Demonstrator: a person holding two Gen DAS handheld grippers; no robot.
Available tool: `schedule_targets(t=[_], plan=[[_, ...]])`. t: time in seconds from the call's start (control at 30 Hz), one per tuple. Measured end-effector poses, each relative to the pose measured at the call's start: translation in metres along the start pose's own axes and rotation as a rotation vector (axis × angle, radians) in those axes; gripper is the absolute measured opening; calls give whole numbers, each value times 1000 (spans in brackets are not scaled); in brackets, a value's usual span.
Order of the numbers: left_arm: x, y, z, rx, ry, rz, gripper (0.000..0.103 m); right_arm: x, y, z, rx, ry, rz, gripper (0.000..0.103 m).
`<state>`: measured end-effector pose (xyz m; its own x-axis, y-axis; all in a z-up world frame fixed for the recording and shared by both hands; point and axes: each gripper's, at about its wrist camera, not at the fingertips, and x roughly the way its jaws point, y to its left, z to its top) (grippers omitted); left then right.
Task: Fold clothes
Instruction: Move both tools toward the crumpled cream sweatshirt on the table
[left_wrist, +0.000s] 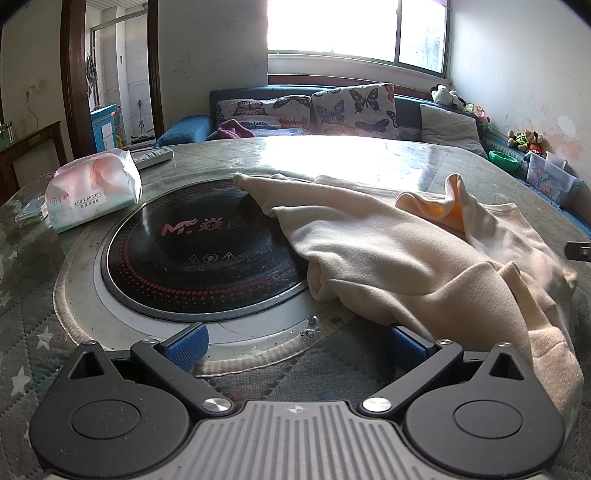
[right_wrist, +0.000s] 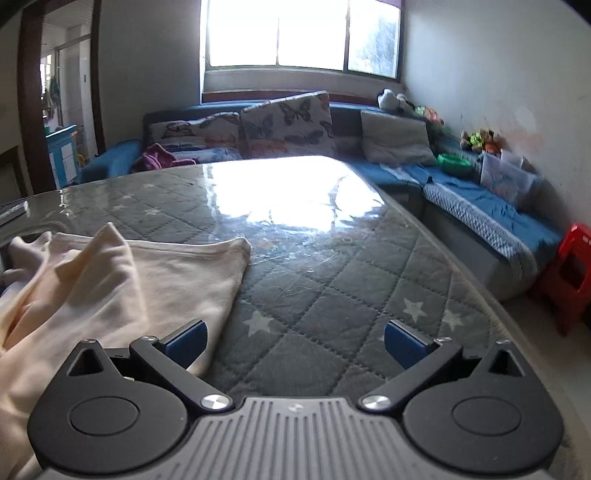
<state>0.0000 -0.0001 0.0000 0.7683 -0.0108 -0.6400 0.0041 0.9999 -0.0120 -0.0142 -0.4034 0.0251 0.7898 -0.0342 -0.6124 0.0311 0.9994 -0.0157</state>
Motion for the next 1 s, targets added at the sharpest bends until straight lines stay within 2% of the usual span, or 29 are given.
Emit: schedule_targets(t=[0.13,0.23,0.33,0.43,0.6,1.0], plan=[[0,0,0,4,0,1,103,0,-3,4,34,19,23,103],[0,2,-1,4,3,6,103,-13,19,3,-19,-20,8,103],[-4,-4,-2,5,8,14,103,-33,23,-11,-33,-56,64,103],[-8,-2,-2,-14,15,27,103,-57,21,-13,-62,-45,119,103],[-20,-1,-3,-28,8,41,103,-66,25,-16,-84,-33,163,103],[-50,-11,6,-29,-38,9,103,-79,37,-19,-107,-18,188,103]])
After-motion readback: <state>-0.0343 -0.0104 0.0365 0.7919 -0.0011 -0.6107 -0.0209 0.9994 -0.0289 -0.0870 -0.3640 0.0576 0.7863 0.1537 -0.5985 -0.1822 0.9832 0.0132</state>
